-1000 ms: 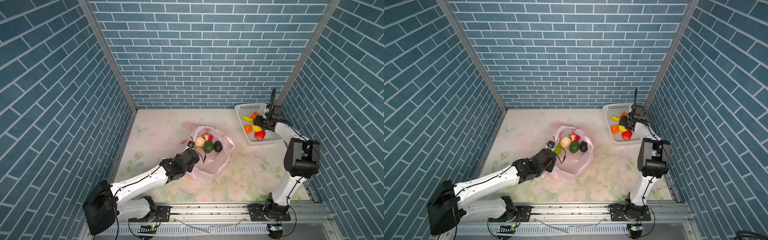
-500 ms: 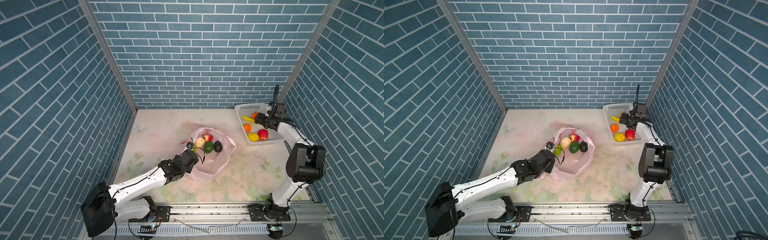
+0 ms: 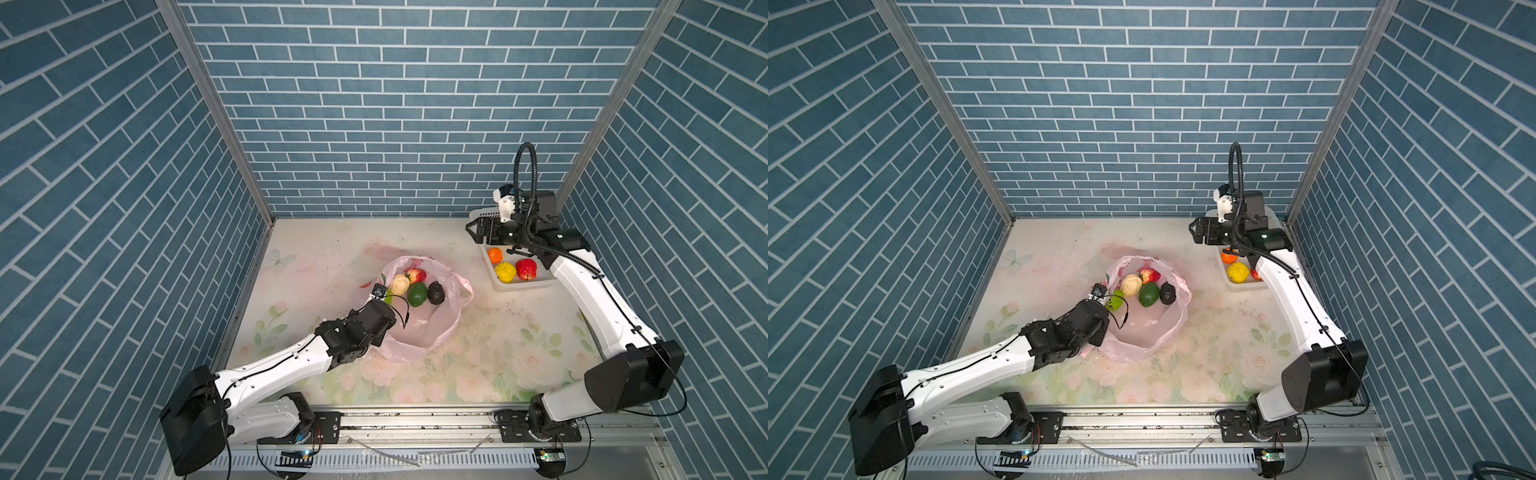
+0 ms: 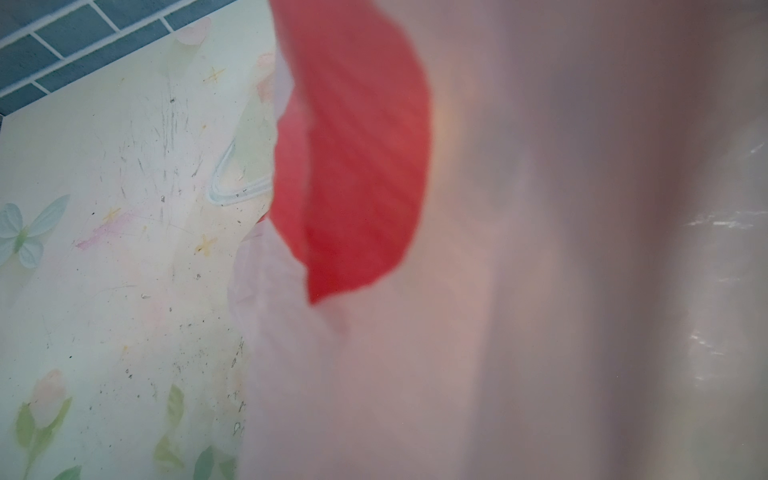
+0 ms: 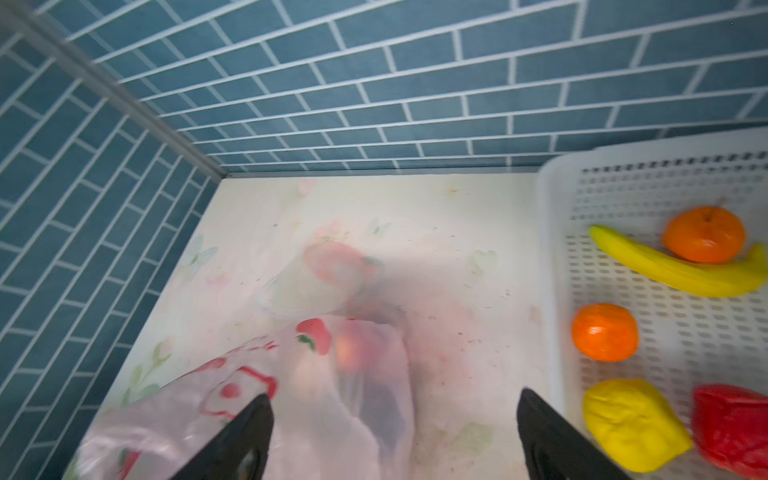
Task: Untie the knot of the plastic bag and take out the fruit
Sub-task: 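Move the empty right gripper back over the bag opening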
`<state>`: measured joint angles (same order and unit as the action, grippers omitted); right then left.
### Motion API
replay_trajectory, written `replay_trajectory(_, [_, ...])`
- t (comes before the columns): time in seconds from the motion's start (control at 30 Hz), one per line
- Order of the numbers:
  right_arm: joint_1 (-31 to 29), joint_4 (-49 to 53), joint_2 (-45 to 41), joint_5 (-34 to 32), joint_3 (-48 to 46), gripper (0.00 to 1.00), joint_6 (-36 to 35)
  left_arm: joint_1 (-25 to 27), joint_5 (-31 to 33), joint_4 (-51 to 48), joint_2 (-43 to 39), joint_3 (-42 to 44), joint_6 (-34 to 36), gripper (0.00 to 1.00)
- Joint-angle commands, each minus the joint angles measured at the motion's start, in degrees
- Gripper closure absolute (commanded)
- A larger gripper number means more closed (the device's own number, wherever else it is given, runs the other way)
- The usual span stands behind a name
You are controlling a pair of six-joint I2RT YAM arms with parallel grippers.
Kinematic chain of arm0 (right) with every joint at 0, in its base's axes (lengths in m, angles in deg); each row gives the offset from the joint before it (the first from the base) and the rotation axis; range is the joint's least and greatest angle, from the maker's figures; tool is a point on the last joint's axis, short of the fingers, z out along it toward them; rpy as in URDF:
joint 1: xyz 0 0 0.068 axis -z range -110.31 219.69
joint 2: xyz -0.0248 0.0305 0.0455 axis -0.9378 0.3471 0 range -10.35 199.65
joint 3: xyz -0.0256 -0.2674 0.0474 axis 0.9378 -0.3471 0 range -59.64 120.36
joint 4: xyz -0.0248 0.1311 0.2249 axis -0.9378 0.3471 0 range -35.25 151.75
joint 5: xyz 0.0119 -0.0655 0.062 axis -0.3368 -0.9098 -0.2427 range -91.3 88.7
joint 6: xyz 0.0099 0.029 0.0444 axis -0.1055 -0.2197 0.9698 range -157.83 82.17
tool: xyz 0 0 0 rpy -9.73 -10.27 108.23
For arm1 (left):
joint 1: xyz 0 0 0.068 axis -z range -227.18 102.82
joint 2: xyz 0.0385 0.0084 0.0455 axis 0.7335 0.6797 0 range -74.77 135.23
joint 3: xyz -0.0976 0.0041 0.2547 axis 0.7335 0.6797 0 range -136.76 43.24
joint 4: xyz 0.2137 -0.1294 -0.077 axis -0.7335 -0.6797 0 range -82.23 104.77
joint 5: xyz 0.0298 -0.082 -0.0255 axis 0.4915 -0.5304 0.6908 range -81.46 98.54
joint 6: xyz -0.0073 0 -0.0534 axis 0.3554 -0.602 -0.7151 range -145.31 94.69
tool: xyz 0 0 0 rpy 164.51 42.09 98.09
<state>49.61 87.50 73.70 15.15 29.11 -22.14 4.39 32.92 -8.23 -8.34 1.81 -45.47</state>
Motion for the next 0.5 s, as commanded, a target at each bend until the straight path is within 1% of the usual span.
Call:
replay_trajectory(0.0, [-6.3,4.1,-1.4,1.4,2.5,0.11,3.2,-0.1,0.9,0.2,0.3,0.1,-0.6,1.00])
replay_trajectory(0.1, [-12.7,5.6,-1.1,-0.4,3.9,0.12,3.7,-0.1,1.0,0.3,0.3,-0.1,-0.8,1.00])
replay_trajectory(0.2, [-17.2,6.8,-1.1,-1.7,4.6,0.13,3.8,-0.1,1.1,0.2,0.4,-0.3,-0.8,1.00])
replay_trajectory(0.3, [-20.9,8.8,-0.8,-2.8,5.6,0.13,3.2,-0.1,1.1,0.1,0.4,-0.5,-0.6,1.00])
replay_trajectory(0.47, [-25.1,12.9,-0.3,-5.6,6.5,0.14,0.6,-0.1,1.0,0.2,0.5,-0.5,-0.6,1.00])
